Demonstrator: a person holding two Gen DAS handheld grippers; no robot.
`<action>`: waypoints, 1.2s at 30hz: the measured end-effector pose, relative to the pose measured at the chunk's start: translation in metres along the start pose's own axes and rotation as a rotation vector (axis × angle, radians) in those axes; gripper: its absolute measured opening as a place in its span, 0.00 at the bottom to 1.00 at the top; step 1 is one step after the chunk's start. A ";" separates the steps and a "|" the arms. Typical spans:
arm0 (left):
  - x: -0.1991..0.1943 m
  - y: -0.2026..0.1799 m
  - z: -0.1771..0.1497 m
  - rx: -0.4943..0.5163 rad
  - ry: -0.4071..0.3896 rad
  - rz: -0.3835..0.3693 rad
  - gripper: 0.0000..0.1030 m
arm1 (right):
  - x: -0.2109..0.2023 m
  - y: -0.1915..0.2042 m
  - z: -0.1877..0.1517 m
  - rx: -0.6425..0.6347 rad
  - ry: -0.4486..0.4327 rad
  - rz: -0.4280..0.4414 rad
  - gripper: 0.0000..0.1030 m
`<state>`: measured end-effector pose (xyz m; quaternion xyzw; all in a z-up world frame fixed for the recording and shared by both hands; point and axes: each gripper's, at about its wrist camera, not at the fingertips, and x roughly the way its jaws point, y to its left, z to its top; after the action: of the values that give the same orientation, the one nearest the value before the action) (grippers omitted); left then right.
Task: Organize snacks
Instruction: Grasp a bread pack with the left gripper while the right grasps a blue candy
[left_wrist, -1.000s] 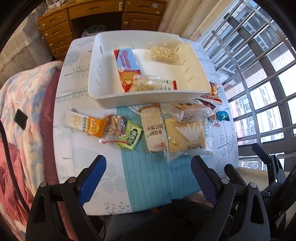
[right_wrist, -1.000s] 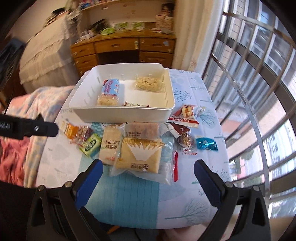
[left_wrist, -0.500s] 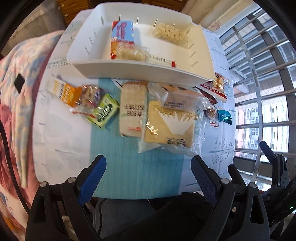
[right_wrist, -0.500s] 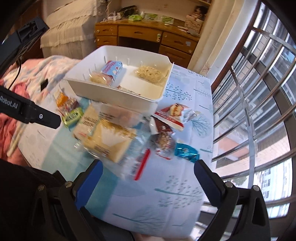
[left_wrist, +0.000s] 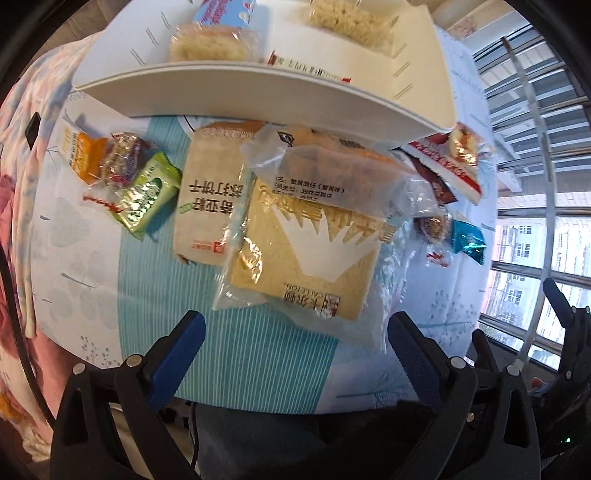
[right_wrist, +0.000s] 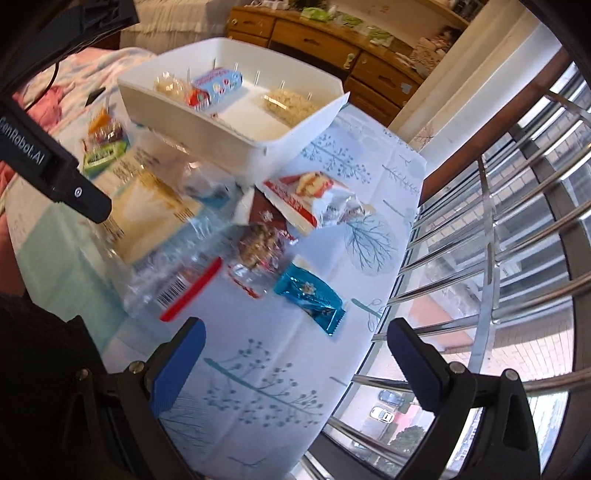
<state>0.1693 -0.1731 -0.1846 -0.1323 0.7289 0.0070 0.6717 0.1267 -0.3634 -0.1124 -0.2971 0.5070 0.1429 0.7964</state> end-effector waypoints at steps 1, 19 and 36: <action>0.005 -0.001 0.002 -0.006 0.006 0.011 0.96 | 0.005 -0.002 -0.002 -0.008 0.004 0.005 0.96; 0.061 -0.027 0.036 -0.075 0.066 0.067 0.99 | 0.085 -0.032 -0.008 -0.007 0.006 0.092 0.90; 0.079 -0.059 0.082 -0.051 -0.007 0.081 1.00 | 0.119 -0.050 0.004 0.102 0.005 0.251 0.62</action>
<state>0.2565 -0.2293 -0.2605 -0.1195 0.7309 0.0534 0.6698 0.2087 -0.4086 -0.2013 -0.1910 0.5486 0.2148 0.7851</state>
